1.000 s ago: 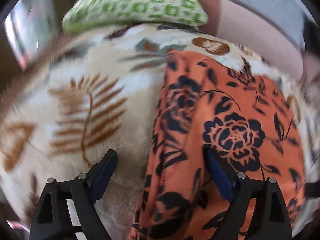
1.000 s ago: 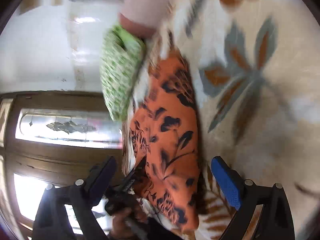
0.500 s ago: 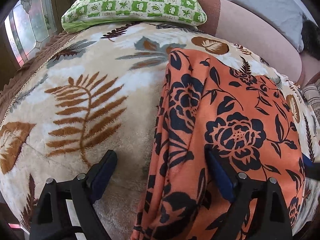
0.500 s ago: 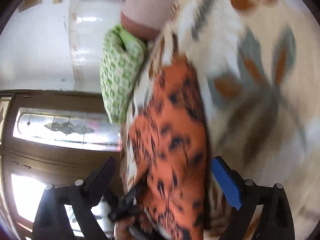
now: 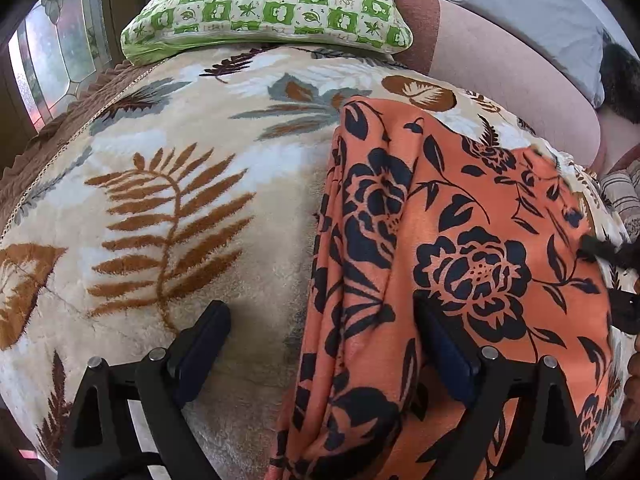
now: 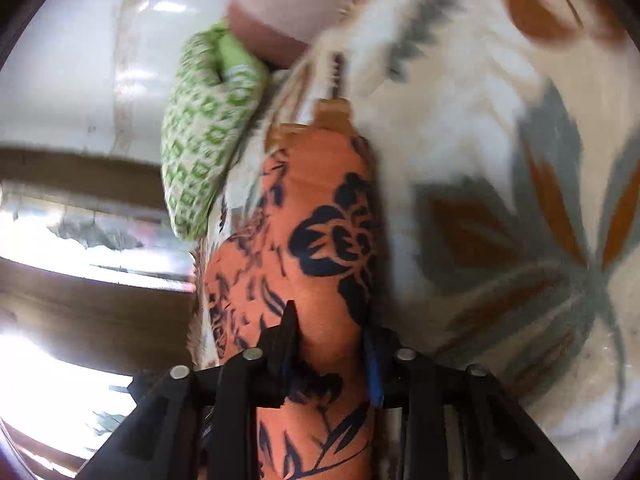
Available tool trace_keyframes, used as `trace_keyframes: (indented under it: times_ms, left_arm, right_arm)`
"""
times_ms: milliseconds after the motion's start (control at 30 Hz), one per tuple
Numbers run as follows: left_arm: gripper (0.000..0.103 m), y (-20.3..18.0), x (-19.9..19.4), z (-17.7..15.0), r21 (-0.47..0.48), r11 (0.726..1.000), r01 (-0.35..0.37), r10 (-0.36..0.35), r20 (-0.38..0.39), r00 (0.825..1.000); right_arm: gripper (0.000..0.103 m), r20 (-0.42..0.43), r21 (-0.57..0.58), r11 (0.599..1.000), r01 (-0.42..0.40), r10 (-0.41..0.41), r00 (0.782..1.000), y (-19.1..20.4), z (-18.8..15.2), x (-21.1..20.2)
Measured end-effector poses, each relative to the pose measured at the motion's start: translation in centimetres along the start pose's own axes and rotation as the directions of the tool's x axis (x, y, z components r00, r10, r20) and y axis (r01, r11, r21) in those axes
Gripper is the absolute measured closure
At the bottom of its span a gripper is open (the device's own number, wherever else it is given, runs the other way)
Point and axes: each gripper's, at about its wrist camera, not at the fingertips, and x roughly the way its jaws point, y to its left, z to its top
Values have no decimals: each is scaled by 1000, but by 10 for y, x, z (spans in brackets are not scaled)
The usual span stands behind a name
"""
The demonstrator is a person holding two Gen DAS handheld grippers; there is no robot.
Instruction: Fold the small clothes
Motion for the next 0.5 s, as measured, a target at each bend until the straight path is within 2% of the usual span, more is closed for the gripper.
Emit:
trace_keyframes:
  times_ms: [33, 67, 167, 233, 300, 367, 433, 500]
  left_arm:
    - [8, 0, 0, 0, -4, 1000, 3, -4, -2, 1000]
    - [8, 2, -3, 2, -13, 1000, 19, -19, -3, 1000]
    - [9, 17, -19, 4, -55, 993, 108, -107, 21, 994]
    - [9, 32, -35, 2, -75, 982, 175, -172, 48, 984]
    - [9, 53, -46, -1, -133, 951, 279, -277, 34, 960]
    - [9, 72, -48, -8, -225, 889, 398, -408, 4, 913]
    - [10, 76, -45, -17, -271, 848, 455, -477, -17, 879]
    - [11, 72, -39, -24, -288, 837, 465, -497, -43, 867]
  right_arm:
    - [26, -1, 17, 1000, 1, 0, 1000, -1, 3, -2]
    - [21, 29, 41, 999, 18, -20, 999, -8, 0, -10]
    - [21, 68, 47, 999, 22, -26, 997, 0, -3, -20]
    - [21, 117, 4, 999, 46, -47, 992, 9, -18, -42]
    - [21, 142, -63, 998, 2, 7, 990, 22, -34, -68]
    - [21, 123, -143, 989, -37, 55, 991, 49, -46, -69]
    - [21, 64, -217, 974, -64, 80, 995, 69, -58, -61]
    - [21, 16, -237, 970, -50, 55, 998, 69, -71, -51]
